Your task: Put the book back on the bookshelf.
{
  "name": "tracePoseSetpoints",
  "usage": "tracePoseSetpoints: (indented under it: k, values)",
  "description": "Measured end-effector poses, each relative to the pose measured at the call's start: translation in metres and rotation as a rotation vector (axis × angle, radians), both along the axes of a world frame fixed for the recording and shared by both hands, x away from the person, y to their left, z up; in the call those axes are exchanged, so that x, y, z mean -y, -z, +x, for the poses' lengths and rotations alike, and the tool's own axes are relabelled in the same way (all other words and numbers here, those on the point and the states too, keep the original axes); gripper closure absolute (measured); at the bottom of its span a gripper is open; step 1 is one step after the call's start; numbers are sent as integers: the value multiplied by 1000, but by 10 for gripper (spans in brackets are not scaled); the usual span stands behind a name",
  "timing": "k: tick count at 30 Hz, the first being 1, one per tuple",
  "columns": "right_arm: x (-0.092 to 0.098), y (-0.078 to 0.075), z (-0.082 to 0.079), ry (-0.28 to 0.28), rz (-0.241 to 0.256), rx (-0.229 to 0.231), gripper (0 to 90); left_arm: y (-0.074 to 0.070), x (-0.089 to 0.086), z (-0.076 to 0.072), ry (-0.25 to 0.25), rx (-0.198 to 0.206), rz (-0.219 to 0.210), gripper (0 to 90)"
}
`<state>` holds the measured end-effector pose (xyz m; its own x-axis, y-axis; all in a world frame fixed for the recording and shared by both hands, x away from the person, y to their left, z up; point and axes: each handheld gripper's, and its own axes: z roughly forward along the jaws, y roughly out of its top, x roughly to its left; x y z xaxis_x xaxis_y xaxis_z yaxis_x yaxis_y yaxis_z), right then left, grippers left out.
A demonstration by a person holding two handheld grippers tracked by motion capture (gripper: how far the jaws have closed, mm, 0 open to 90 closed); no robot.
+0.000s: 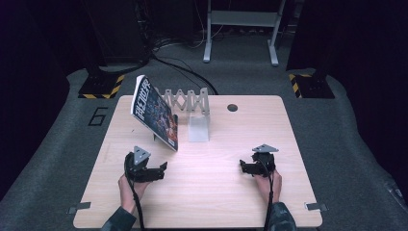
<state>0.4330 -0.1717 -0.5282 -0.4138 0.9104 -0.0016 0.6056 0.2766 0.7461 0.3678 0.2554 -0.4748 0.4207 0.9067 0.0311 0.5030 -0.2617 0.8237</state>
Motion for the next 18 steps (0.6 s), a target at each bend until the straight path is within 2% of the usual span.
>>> tracePoseSetpoints:
  k: [8,13,17,18]
  values:
    - [0,0,0,1,0,0,151,26,-21,-19,-39,-64,21,47]
    - [0,0,0,1,0,0,151,42,-33,-23,-65,-110,36,41]
    - [0,0,0,4,2,-2,151,54,-37,-24,-87,-121,40,39]
    - [0,0,0,1,0,0,151,56,-38,-24,-82,-137,46,39]
